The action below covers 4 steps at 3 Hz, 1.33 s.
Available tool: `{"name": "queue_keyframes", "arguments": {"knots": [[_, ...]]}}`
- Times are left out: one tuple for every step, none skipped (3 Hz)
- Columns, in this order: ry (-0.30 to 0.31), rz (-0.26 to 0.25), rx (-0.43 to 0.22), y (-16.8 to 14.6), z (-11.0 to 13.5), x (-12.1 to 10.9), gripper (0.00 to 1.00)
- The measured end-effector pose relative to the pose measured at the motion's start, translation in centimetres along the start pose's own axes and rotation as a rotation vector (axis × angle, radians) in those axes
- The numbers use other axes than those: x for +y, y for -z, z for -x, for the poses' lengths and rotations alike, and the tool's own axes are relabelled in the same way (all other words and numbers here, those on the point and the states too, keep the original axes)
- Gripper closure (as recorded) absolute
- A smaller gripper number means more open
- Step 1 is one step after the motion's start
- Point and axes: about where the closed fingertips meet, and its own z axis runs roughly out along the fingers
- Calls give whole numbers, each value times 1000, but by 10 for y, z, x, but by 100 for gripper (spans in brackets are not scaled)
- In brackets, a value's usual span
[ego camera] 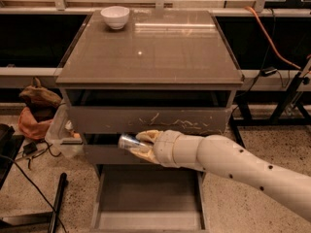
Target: Pick redbull can from bottom drawer and place on counter
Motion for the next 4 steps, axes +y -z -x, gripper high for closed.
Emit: {"name": "queue_keyframes", "arguments": {"knots": [[108,-48,-5,30,61,-39,100],[241,-106,-6,63,144,-91,100],[308,-155,-34,81,192,-143,100],[320,-192,-33,82,206,-187,100]]}}
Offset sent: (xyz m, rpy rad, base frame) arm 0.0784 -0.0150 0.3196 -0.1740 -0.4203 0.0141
